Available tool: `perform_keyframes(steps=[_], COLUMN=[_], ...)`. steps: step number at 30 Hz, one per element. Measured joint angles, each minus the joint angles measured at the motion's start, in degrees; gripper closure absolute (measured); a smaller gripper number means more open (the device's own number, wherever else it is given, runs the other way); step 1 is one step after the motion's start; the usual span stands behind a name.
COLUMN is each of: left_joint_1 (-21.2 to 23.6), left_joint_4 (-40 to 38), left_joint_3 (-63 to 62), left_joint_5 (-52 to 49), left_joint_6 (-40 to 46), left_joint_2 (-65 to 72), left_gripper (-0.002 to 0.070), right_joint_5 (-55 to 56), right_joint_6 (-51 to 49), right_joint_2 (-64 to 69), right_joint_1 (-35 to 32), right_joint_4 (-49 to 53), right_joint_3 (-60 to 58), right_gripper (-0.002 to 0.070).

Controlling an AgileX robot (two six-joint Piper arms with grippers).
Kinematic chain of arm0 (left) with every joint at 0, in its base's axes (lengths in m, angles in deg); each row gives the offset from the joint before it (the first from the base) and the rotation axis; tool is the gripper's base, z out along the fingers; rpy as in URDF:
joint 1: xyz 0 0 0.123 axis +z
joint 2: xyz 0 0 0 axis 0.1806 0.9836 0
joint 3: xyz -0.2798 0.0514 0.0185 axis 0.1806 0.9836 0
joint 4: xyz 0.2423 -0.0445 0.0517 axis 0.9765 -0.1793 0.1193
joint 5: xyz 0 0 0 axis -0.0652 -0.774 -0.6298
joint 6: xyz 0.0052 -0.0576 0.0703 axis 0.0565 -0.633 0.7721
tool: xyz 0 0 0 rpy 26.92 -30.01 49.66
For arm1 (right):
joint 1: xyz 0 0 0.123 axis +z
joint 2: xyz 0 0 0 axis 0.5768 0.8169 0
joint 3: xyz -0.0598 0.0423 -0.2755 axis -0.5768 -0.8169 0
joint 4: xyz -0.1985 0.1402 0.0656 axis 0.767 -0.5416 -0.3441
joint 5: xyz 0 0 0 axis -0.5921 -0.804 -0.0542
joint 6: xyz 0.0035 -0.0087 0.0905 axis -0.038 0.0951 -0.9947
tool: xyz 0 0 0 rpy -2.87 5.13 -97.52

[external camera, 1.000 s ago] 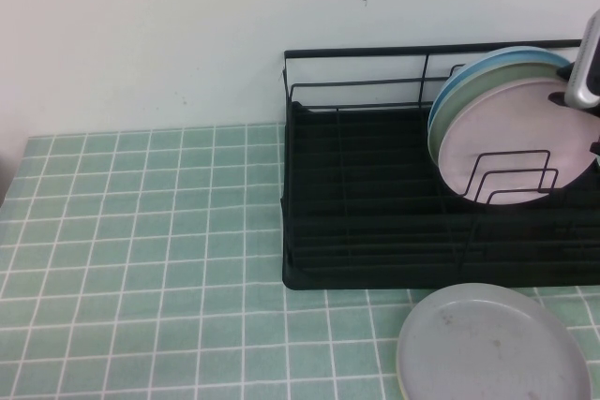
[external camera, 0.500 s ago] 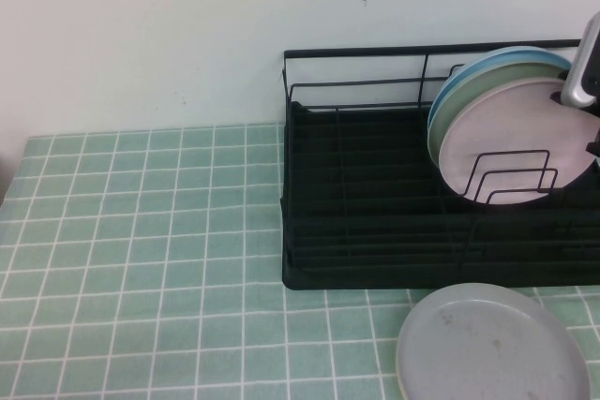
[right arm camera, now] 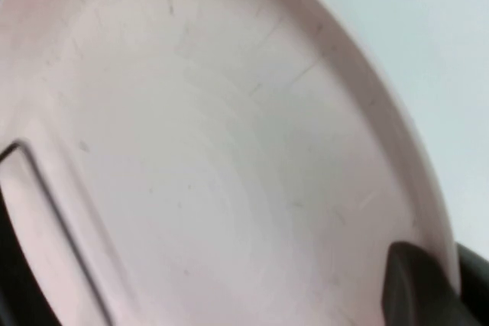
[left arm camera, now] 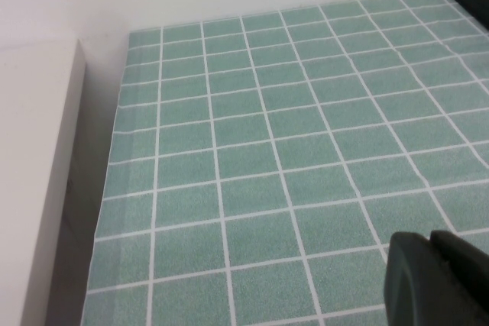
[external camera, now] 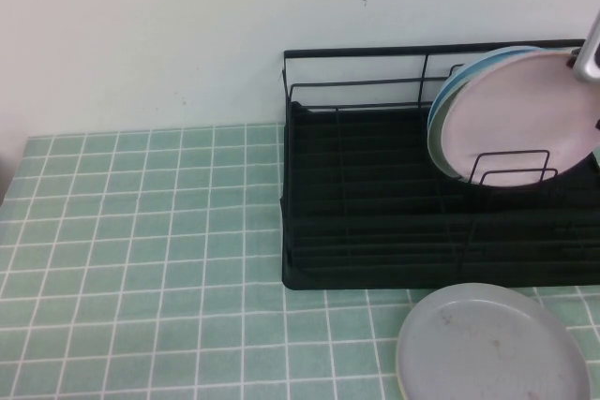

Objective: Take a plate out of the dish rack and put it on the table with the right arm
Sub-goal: Grasp the plate from the shelf, then place the plate from the table

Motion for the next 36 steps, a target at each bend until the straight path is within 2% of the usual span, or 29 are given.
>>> perform_keyframes(steps=[8, 12, 14, 17, 20, 22, 25, 30, 36], left_joint_1=[0.0, 0.0, 0.0, 0.0, 0.0, 0.0, 0.0, 0.0, 0.0], left_joint_4=[0.0, 0.0, 0.0, 0.0, 0.0, 0.0, 0.0, 0.0, 0.0], left_joint_3=[0.0, 0.0, 0.0, 0.0, 0.0, 0.0, 0.0, 0.0, 0.0], left_joint_5=[0.0, 0.0, 0.0, 0.0, 0.0, 0.0, 0.0, 0.0, 0.0], left_joint_6=[0.0, 0.0, 0.0, 0.0, 0.0, 0.0, 0.0, 0.0, 0.0], left_joint_2=[0.0, 0.0, 0.0, 0.0, 0.0, 0.0, 0.0, 0.0, 0.0], left_gripper=[0.0678, 0.0678, 0.0678, 0.0678, 0.0678, 0.0678, 0.0678, 0.0678, 0.0678], right_joint_5=[-0.4, -0.9, -2.4, -8.3, -16.4, -24.8, -34.1, -38.0, -29.9], right_joint_6=[-5.5, -14.6, -22.9, -40.9, -61.8, -77.0, -89.7, -98.2, -98.2], right_joint_2=[-12.7, -19.3, -22.7, -27.9, -32.2, -34.0, -35.1, -36.9, -37.3], right_joint_1=[0.0, 0.0, 0.0, 0.0, 0.0, 0.0, 0.0, 0.0, 0.0], right_joint_4=[0.0, 0.0, 1.1, 7.9, 18.9, 29.9, 40.2, 43.5, 36.4], right_joint_3=[0.0, 0.0, 0.0, 0.0, 0.0, 0.0, -1.7, -12.1, -29.1], right_gripper=[0.0648, 0.0648, 0.0648, 0.0648, 0.0648, 0.0649, 0.0649, 0.0649, 0.0649])
